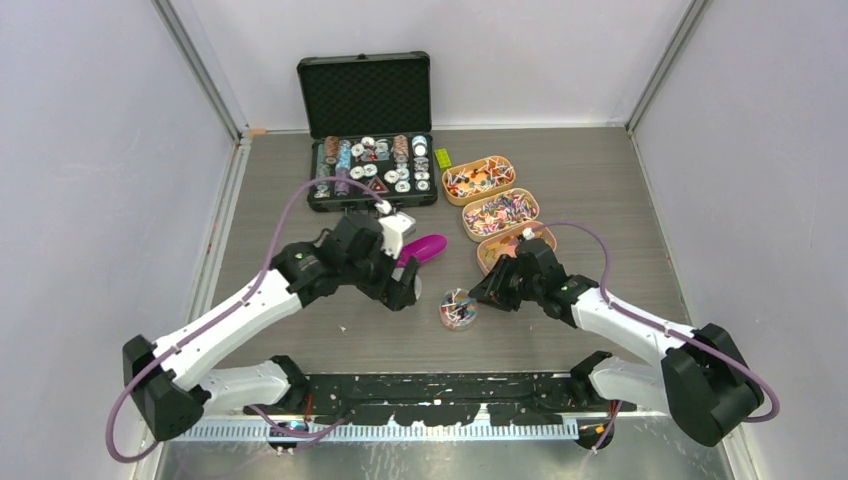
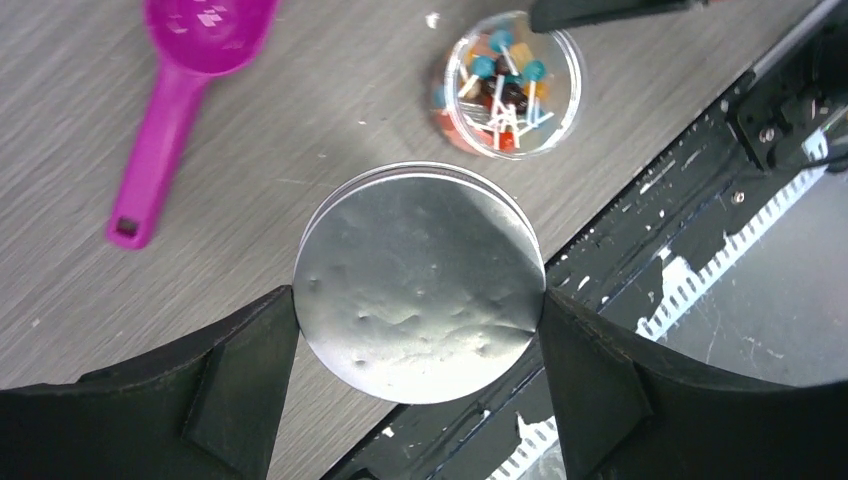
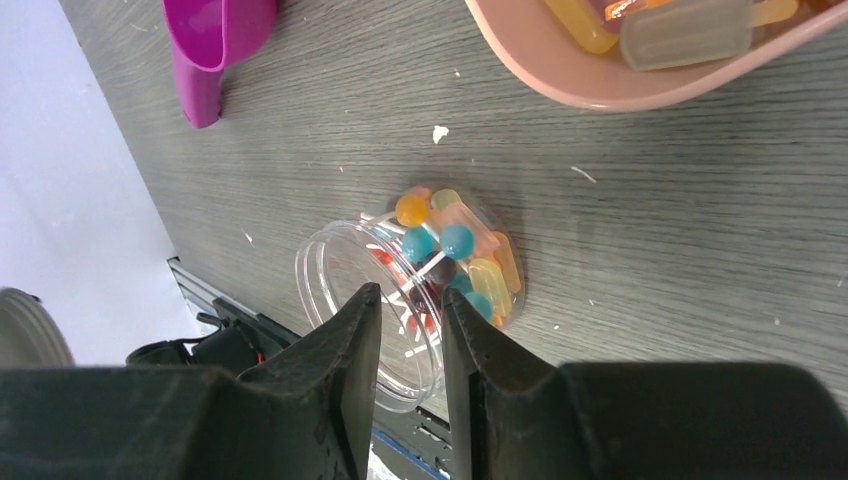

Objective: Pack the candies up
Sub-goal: Move the packing bottle to the center of the board.

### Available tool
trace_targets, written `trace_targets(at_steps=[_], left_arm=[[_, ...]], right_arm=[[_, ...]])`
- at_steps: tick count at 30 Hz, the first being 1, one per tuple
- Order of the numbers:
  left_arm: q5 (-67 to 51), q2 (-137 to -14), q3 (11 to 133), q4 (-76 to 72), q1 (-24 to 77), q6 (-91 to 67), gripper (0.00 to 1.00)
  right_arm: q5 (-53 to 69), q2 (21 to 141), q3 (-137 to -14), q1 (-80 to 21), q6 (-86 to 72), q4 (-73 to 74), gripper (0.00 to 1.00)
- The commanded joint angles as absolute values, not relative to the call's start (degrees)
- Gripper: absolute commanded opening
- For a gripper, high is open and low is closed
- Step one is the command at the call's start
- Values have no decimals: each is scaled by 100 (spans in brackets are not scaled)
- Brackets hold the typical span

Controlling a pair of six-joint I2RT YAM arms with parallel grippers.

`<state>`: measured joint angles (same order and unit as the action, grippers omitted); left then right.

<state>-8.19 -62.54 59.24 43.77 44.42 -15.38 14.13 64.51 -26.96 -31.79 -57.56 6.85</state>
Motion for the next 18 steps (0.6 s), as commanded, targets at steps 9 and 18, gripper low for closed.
trace_targets(at_steps=[9, 18], left_arm=[[250, -7805, 6830, 3876, 6284, -1732, 49], [602, -8810, 7435, 3846, 6617, -1514, 55]], right_arm=[[-220, 4700, -3194, -3219, -5358, 2264, 74], [-1733, 2252, -3284, -3216, -5155, 3661, 89]])
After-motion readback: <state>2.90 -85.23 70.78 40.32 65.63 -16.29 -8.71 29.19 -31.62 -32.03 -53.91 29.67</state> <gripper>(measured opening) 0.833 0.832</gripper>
